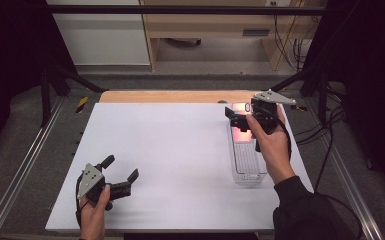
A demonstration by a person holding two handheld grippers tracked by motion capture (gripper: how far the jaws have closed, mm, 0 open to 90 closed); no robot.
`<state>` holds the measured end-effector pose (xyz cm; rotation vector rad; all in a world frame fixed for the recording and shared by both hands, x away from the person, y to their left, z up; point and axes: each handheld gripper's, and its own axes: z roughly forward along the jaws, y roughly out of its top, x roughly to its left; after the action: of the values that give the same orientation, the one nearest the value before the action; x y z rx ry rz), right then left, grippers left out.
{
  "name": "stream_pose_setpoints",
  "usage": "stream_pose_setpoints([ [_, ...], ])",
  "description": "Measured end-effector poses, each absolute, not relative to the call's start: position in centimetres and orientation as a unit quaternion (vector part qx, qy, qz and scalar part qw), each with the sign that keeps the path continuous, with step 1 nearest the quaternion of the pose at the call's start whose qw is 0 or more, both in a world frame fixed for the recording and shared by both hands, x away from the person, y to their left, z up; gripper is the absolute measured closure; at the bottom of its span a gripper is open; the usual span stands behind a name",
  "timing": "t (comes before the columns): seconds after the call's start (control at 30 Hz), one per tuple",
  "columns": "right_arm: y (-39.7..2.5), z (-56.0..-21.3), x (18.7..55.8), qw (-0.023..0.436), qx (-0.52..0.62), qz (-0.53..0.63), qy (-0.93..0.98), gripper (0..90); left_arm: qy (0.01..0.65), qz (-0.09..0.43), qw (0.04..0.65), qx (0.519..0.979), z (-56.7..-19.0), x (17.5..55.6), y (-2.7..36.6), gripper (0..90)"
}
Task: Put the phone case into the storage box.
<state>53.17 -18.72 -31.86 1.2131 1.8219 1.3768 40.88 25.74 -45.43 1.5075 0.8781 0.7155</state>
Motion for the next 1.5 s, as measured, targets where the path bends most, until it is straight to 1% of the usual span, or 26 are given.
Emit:
stream_pose_setpoints([
  [1.03,-22.4,-31.4,50.6,0.308,0.441,0.522,0.662,2.9,0.375,0.311,0.588,0.646,-45.4,40.8,26.0,1.0],
  [1.5,-23.4,-31.6,49.8,0.32,0.435,0.515,0.665,2.8,0.381,0.321,0.583,0.641,-45.1,40.7,27.0,1.0],
])
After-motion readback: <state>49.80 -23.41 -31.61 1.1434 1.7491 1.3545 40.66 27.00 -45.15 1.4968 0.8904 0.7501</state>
